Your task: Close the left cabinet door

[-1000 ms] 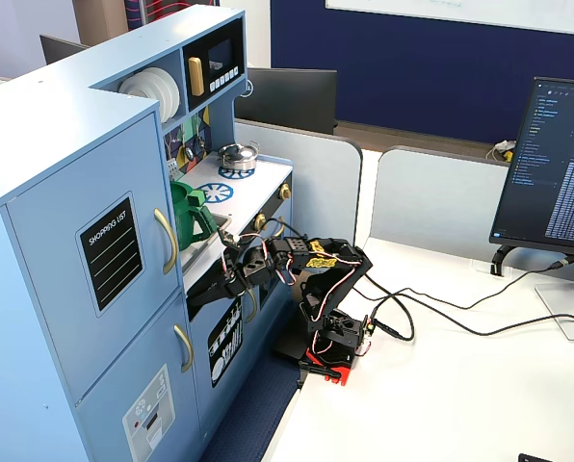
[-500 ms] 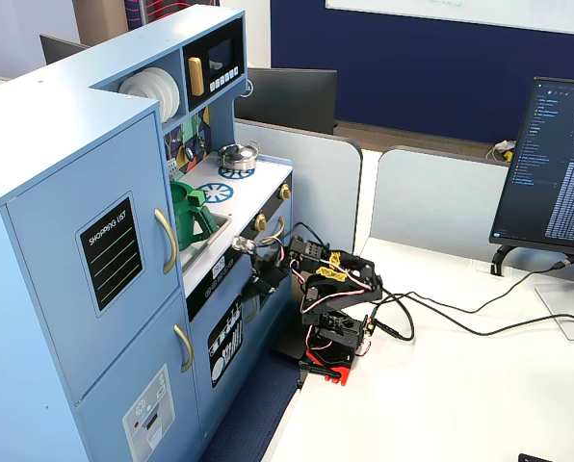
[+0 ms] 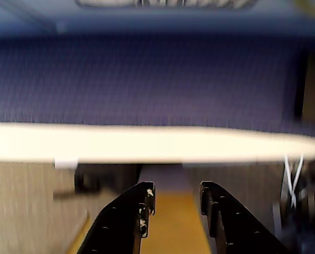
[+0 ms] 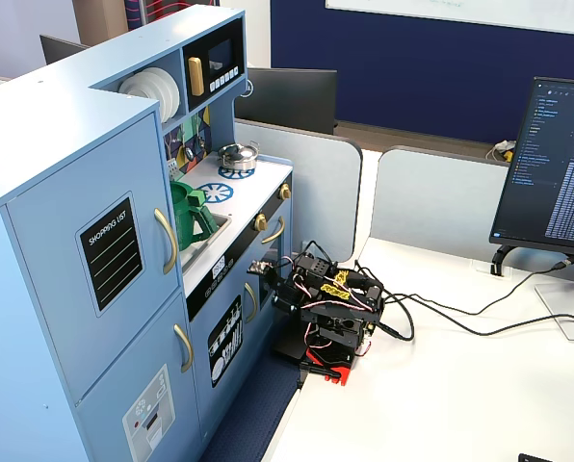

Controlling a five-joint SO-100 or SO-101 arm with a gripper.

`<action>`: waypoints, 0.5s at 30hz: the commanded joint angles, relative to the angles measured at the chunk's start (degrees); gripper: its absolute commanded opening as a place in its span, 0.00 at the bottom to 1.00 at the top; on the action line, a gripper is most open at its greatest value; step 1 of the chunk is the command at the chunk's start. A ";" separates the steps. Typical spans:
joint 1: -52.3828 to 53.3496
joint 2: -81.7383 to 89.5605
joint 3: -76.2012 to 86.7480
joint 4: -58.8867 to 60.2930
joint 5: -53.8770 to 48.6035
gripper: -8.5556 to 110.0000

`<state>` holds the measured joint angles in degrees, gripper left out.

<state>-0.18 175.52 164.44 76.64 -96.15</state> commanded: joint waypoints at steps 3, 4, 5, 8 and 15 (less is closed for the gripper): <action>1.14 3.69 3.34 8.79 0.53 0.07; 1.23 4.39 4.13 10.11 0.70 0.07; 1.23 4.66 4.83 10.63 1.67 0.07; 0.88 5.45 5.98 10.99 4.66 0.07; -1.67 6.50 7.21 11.16 7.82 0.07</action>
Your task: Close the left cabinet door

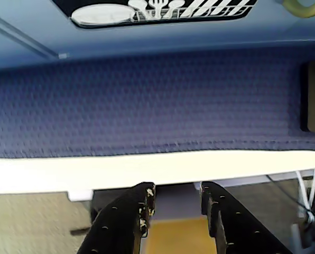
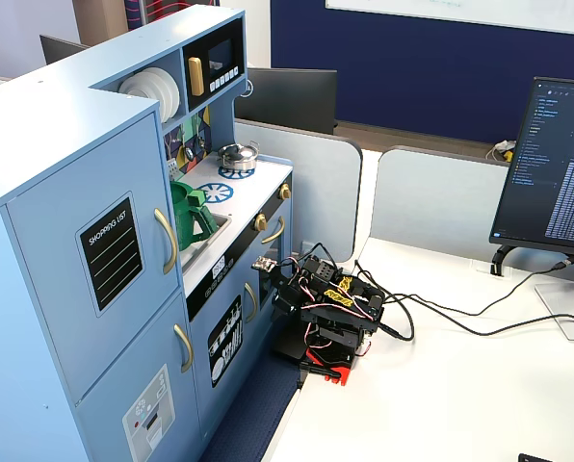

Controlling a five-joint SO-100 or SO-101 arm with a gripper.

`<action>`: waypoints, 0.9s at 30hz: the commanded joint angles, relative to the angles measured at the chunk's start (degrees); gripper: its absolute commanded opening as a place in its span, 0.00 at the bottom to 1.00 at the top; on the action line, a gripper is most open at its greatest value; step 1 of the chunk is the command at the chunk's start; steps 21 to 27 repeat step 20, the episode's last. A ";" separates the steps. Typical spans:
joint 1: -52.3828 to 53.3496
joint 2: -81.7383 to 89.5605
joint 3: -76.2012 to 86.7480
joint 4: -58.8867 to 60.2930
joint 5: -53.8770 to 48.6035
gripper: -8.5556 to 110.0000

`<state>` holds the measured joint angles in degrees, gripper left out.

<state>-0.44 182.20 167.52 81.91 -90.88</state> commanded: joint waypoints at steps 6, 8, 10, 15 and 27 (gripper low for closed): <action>-1.14 -0.18 4.13 5.89 2.64 0.08; -1.14 -0.18 4.13 5.89 2.64 0.08; -1.14 -0.18 4.22 5.89 2.64 0.08; -1.14 -0.18 4.22 5.89 2.64 0.08; -1.14 -0.18 4.22 5.89 2.64 0.09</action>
